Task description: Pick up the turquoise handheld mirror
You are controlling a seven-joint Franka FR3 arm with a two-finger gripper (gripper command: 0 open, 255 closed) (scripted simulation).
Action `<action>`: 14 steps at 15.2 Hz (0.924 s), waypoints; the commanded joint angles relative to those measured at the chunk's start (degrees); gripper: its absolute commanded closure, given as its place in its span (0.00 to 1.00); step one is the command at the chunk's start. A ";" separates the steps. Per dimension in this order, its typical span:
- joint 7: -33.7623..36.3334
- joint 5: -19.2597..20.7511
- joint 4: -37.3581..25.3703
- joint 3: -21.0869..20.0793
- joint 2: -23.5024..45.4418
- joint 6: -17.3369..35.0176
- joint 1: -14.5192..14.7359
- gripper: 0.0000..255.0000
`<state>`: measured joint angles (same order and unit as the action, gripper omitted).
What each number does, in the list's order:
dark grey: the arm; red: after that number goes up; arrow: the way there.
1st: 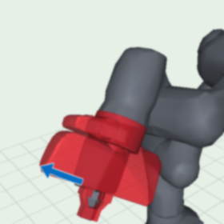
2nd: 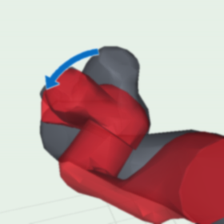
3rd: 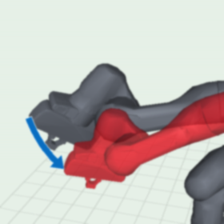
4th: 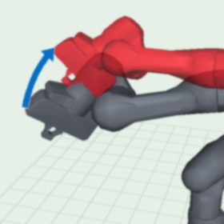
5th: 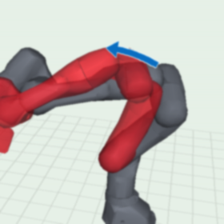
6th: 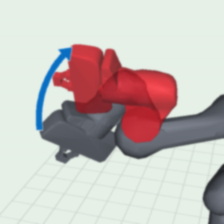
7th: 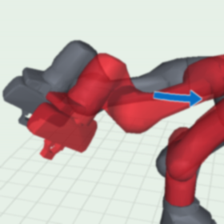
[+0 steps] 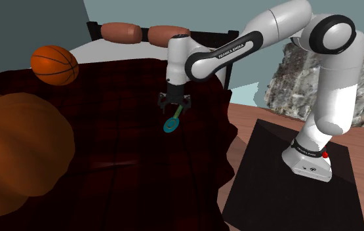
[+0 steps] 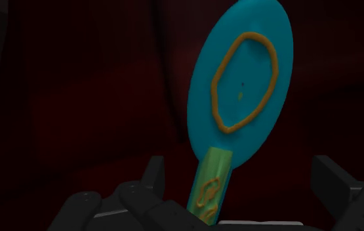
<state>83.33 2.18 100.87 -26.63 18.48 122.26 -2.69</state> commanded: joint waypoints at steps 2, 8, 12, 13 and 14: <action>0.34 0.51 1.06 0.21 1.06 2.07 0.25 0.00; 0.44 0.75 1.59 0.31 1.57 3.07 0.36 1.00; 0.45 0.79 1.46 0.33 1.65 3.02 0.38 1.00; 0.45 0.78 1.48 0.33 1.64 3.02 0.38 1.00; 0.44 0.79 1.43 0.33 1.66 3.00 0.38 1.00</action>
<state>83.77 2.98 102.28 -26.27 20.09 125.26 -2.34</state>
